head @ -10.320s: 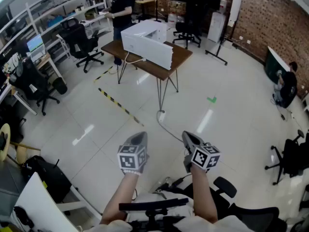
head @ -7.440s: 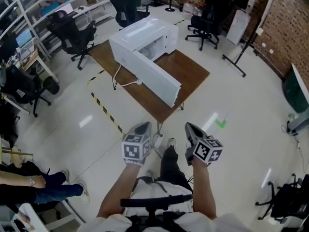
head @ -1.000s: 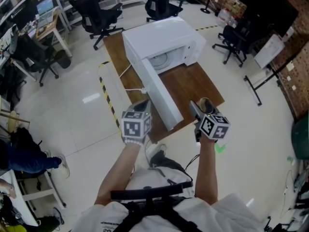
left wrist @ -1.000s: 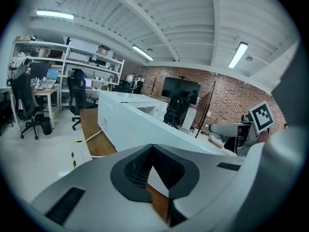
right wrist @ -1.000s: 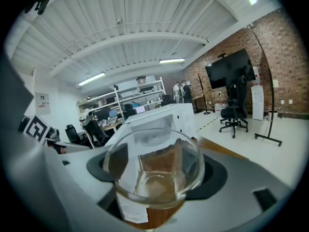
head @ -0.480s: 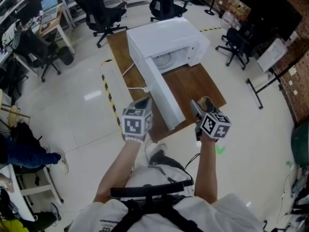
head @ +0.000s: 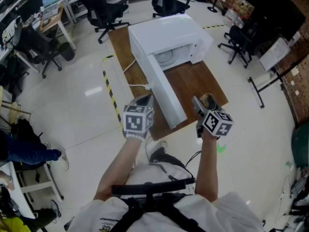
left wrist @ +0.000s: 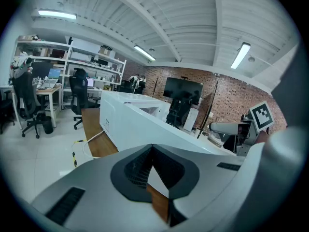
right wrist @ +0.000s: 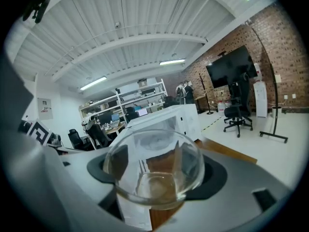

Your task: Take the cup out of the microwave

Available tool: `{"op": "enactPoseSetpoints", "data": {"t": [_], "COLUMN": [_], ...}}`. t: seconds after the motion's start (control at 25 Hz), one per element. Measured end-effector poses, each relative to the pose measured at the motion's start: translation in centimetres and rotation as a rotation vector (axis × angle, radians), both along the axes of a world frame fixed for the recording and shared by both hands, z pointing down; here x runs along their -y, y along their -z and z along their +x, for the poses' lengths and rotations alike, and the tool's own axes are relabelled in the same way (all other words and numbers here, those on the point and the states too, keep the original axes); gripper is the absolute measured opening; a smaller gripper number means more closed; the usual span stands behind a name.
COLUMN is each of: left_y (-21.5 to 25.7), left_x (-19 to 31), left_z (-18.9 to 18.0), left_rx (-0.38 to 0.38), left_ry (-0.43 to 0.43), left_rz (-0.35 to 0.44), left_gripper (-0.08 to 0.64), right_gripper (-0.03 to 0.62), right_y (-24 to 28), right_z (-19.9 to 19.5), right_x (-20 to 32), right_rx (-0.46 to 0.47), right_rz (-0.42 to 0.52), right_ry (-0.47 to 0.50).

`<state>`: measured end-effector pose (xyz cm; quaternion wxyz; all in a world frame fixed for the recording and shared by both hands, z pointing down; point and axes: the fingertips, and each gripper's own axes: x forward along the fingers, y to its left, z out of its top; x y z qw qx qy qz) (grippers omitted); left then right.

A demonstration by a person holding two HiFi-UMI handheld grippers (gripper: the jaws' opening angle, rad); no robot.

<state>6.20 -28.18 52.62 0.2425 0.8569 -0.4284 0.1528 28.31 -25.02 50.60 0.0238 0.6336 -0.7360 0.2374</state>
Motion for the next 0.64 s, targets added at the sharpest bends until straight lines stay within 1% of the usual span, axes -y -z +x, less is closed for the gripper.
{"op": "enactPoseSetpoints", "data": {"t": [0.32,0.64], "left_y": [-0.1,0.0], "left_x": [1.1,2.1], "left_z": [-0.5,-0.1], "left_rx": [0.007,0.014], "left_ry": [0.009,0.012], "left_rz": [0.0,0.001], "left_gripper": [-0.005,-0.005], "right_gripper": [0.383,0.383], "right_y": [-0.4,-0.3], "right_z": [-0.3,0.0], "right_x": [1.2,2.6], "right_rx": [0.017,0.022], "right_rz": [-0.001,0.002], "right_ry": [0.003,0.021]}}
